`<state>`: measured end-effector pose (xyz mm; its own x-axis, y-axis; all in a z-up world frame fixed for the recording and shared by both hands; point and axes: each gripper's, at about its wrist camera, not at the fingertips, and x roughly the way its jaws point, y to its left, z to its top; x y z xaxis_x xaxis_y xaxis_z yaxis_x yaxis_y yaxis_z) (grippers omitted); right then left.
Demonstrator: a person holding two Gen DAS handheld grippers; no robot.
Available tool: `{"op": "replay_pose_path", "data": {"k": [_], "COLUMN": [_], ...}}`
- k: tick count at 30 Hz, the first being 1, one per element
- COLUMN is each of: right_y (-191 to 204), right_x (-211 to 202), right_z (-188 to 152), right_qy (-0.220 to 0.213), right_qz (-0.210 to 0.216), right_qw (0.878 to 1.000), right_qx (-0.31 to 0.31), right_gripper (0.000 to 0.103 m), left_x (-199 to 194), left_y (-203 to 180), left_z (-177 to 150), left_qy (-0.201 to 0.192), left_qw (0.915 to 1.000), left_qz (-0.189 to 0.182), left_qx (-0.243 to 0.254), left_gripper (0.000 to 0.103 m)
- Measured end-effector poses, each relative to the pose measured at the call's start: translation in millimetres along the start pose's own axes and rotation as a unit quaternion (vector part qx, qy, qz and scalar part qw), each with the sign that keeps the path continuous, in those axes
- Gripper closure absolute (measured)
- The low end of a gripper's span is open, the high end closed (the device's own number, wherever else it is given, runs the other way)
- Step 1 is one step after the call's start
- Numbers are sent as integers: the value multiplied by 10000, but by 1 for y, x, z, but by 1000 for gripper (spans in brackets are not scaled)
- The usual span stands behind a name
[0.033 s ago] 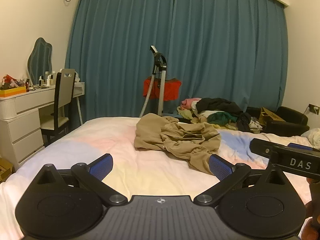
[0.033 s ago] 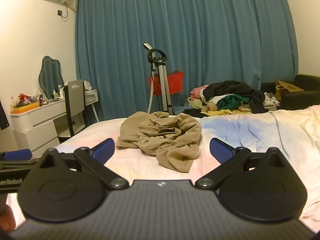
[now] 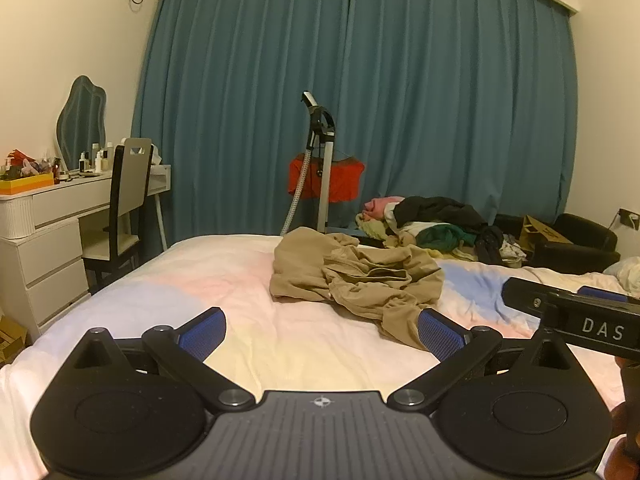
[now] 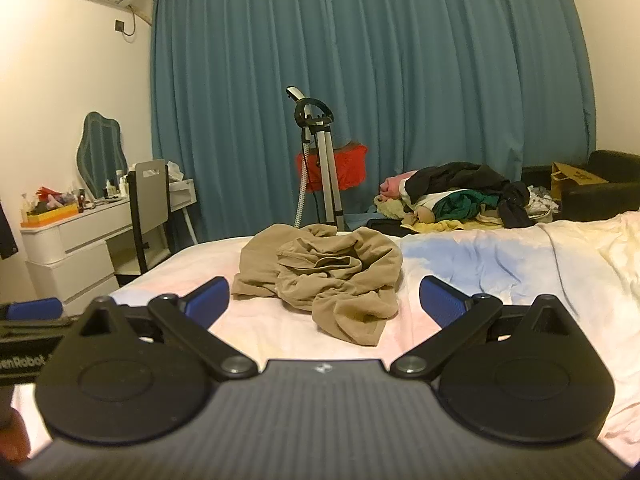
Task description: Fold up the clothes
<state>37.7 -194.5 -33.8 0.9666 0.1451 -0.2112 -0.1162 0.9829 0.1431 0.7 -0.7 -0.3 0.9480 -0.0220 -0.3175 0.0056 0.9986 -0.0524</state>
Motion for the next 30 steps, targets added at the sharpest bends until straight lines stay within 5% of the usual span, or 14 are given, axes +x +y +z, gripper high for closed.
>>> {"op": "replay_pose_path", "data": {"k": [30], "right_y": [-2], "right_x": [-5], "right_z": [5], "right_qy": [-115], "right_qz": [-83], "right_qw": [9999], "right_qx": [-72], "right_gripper": [0], "left_x": [4], "left_y": [5], "left_z": [-1], "left_qy": [-41], "left_qw": [10000], "left_qz": [-25], "left_qx": [-87], "left_gripper": [0]}}
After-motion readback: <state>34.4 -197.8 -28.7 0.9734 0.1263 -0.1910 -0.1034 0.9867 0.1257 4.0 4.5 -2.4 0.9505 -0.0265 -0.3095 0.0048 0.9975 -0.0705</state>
